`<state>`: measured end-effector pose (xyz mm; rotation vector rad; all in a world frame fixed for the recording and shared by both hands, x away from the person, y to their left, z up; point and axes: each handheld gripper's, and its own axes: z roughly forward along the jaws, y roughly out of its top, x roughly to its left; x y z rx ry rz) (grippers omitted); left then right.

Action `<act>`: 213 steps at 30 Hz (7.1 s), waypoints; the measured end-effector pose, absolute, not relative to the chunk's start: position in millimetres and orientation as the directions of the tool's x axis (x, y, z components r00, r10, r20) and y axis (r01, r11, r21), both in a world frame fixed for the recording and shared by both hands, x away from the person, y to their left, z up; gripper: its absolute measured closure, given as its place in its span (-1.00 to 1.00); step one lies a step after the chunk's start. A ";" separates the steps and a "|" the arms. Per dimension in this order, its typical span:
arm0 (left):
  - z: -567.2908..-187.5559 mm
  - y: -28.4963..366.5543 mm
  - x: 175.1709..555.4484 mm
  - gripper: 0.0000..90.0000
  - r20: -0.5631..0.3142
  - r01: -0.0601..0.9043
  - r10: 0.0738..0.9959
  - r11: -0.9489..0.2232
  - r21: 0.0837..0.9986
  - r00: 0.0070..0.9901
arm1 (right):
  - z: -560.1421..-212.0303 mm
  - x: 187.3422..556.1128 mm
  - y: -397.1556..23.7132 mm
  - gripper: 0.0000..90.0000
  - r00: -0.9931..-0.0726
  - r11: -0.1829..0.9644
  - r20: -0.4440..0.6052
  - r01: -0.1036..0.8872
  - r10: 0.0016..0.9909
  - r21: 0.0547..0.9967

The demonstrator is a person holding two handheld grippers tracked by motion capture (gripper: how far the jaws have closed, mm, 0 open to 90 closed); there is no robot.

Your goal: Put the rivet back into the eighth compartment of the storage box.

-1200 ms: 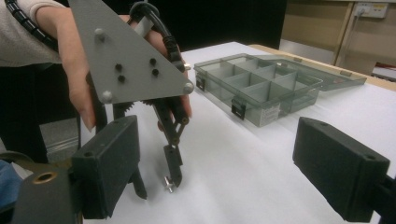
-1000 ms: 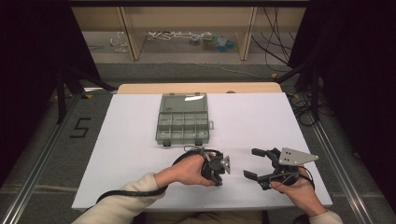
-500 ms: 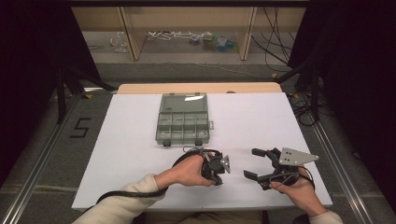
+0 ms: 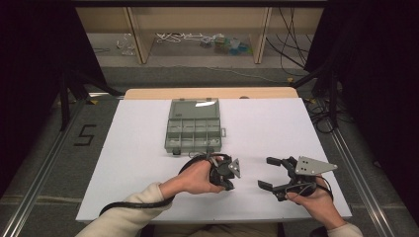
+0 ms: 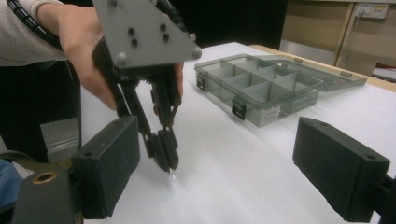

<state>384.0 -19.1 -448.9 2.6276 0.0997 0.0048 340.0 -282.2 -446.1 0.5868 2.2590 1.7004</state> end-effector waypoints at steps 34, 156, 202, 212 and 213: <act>-430.2 -1.3 397.5 0.92 0.030 0.104 0.142 -0.838 0.536 0.989 | -445.9 339.5 -282.3 -0.65 -0.887 0.234 0.040 0.165 0.460 0.958; -415.4 51.0 480.8 -0.07 0.092 0.328 0.575 -0.582 0.744 0.813 | -447.0 341.0 -281.3 -0.65 -0.891 0.216 0.045 0.158 0.451 0.964; -415.8 164.5 375.3 -0.95 -0.092 0.299 0.627 -0.233 0.925 0.773 | -447.0 340.4 -281.4 -0.65 -0.883 0.196 0.053 0.161 0.467 0.967; -422.8 190.3 352.3 -0.98 -0.164 0.313 0.624 -0.136 0.940 0.764 | -447.3 341.4 -281.2 -0.65 -0.887 0.190 0.052 0.155 0.458 0.969; -423.1 192.5 350.5 -0.98 -0.168 0.314 0.626 -0.129 0.941 0.762 | -447.0 341.4 -281.6 -0.65 -0.888 0.196 0.051 0.157 0.458 0.968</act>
